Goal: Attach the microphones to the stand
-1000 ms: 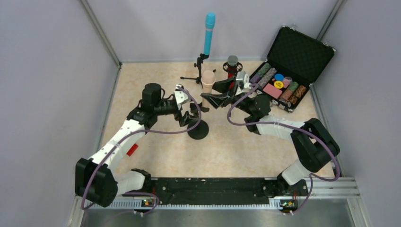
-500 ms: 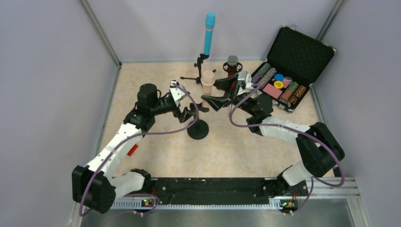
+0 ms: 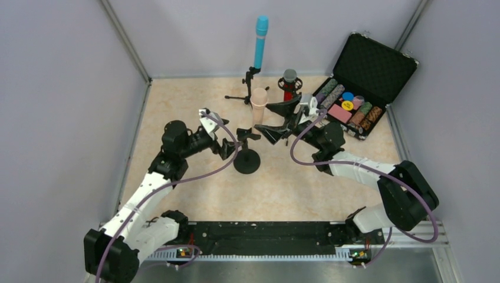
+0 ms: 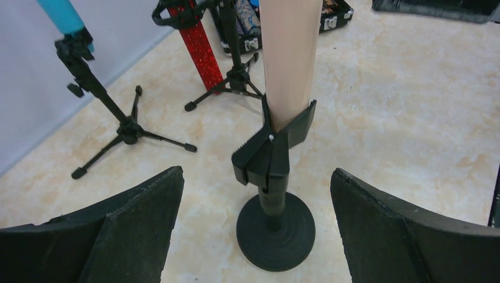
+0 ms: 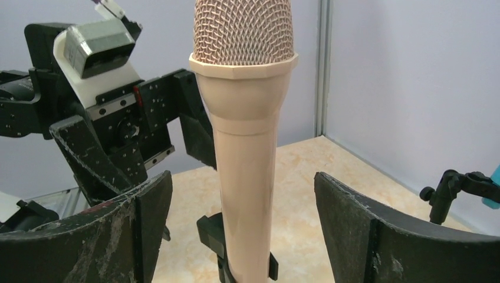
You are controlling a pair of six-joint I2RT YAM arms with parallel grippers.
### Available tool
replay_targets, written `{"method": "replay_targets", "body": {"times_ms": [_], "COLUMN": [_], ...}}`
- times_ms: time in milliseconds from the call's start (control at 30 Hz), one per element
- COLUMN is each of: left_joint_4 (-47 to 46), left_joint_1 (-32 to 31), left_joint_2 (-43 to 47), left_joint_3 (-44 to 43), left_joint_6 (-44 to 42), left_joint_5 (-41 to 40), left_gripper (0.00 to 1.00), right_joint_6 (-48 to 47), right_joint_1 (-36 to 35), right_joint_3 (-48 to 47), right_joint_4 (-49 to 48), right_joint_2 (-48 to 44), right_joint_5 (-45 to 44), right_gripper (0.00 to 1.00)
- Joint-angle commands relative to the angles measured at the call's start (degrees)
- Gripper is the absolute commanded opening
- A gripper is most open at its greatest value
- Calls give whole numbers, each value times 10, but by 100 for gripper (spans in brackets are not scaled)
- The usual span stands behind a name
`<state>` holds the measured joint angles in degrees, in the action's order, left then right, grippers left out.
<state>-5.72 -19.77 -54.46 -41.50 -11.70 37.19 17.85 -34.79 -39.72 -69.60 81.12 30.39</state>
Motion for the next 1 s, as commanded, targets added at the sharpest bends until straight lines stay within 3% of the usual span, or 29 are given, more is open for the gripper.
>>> {"method": "replay_targets", "body": {"times_ms": [0,400,767,967], "left_joint_4": [-72,-203,-420,-524], "left_joint_1": [4,3,3,3], "left_joint_2": [30,23,-96,-179], "left_joint_3": [52,166,197,176], "left_joint_6": [66,92,105,115], "left_joint_5": [-10,23,18,54], "left_gripper": [99,99,96,92], "right_joint_6": [-16,8,15,14], "right_joint_1": [-2,17,21,26], "right_joint_3": [7,33,41,43], "right_joint_4": [9,12,13,14], "right_joint_2": [-33,-45,-44,-43], "right_joint_5": [-4,-3,-1,0], "right_gripper": [87,88,88,88]}}
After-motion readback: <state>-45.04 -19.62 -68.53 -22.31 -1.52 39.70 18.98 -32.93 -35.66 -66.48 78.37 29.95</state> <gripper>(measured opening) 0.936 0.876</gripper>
